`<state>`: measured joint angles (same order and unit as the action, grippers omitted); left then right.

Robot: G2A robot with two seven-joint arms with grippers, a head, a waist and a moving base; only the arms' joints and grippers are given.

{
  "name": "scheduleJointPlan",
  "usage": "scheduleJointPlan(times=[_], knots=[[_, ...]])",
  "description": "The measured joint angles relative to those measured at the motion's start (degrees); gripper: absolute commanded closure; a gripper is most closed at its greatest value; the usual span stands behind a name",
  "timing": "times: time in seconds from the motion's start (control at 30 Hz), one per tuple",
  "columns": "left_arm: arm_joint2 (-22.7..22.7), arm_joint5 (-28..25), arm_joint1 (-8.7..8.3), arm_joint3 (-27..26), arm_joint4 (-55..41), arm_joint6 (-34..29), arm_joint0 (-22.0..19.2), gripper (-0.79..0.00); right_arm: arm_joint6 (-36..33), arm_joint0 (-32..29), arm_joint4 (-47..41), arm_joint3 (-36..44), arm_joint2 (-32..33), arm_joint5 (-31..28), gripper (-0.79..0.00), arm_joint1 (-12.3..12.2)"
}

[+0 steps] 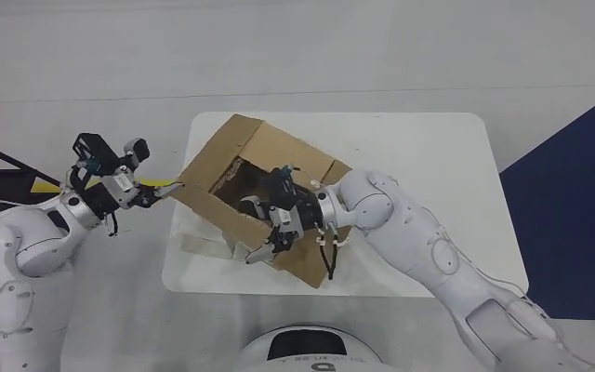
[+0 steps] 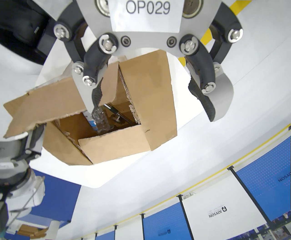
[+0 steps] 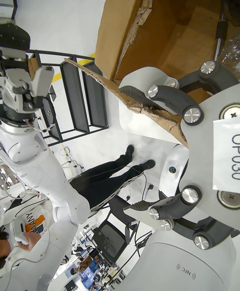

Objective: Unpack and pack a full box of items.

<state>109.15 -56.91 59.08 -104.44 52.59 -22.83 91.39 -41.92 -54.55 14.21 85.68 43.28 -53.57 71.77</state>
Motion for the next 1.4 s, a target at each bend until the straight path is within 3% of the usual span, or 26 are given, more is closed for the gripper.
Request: scheduleJointPlan(times=[0.2,0.33,0.57,0.73,0.83,0.93,1.2,1.4], knots=[[0.4,-1.1,-0.8,-2.9,3.6,3.6,6.0,-0.785,2.2,-2.0,1.9,1.4,2.0,0.2,-0.785,-0.8],[2.9,0.8,-1.05,-1.5,1.6,8.5,6.8,-0.785,2.9,-3.5,2.9,2.5,2.8,0.0,-0.785,-1.3],[-1.0,20.6,-0.14,-2.7,-3.3,8.6,3.4,-0.785,-0.7,-2.8,-0.6,2.3,-0.3,-3.9,-0.785,-1.7],[-6.6,29.1,0.16,-2.6,2.6,6.0,0.7,-0.785,-3.4,-1.2,-4.5,2.0,-2.5,-4.5,-0.785,-1.9],[-9.2,26.4,-0.01,-2.2,8.7,5.8,1.0,-0.785,-4.0,-0.9,-5.5,1.8,-3.0,-4.4,-0.785,-2.2],[-9.2,19.6,-0.42,-0.7,10.5,6.7,2.1,-0.785,-4.0,-0.8,-5.8,1.7,-3.1,-4.4,-0.785,-2.5],[-1.2,1.1,-2.44,4.0,-8.2,-3.3,5.4,-0.785,-2.6,-0.9,-5.3,1.3,-2.3,-4.4,-0.785,-3.2],[-0.6,-0.9,-2.68,2.4,1.1,-1.0,8.9,-0.785,5.7,-2.3,5.7,2.6,3.2,2.4,-0.785,-3.6]])
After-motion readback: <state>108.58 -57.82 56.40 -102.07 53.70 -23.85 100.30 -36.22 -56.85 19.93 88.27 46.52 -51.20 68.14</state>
